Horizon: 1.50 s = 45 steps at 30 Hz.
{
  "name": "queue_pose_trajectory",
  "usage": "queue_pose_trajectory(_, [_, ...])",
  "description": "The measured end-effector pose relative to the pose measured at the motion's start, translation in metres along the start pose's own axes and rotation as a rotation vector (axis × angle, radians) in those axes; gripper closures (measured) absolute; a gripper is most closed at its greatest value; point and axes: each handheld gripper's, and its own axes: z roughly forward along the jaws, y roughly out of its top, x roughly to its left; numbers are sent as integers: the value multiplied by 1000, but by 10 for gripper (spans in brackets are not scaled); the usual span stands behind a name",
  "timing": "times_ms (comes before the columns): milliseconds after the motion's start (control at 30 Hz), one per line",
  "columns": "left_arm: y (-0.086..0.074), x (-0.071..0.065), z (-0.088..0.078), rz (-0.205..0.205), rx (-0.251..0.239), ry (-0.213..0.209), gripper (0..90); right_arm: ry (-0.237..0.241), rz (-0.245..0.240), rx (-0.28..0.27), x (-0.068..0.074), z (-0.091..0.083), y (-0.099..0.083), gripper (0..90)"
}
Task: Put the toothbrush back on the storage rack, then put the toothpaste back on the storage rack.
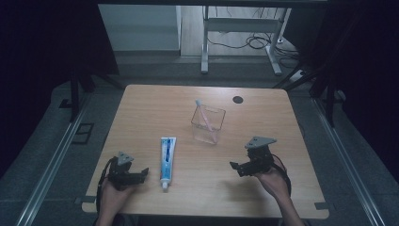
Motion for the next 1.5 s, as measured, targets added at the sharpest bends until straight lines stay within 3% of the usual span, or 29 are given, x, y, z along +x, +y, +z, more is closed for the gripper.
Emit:
queue_pose_trajectory(500, [0,0,0,0,0,0,128,-19,70,-20,-6,-7,-42,8])
queue_pose_trajectory(833, [0,0,0,0,0,-1,129,-23,102,-5,-7,-5,-68,9])
queue_pose_trajectory(1200, [0,0,0,0,-1,0,129,-52,113,44,-10,0,-88,15])
queue_pose_trajectory(1500, [0,0,0,0,-3,-1,134,-66,106,34,-9,0,-91,12])
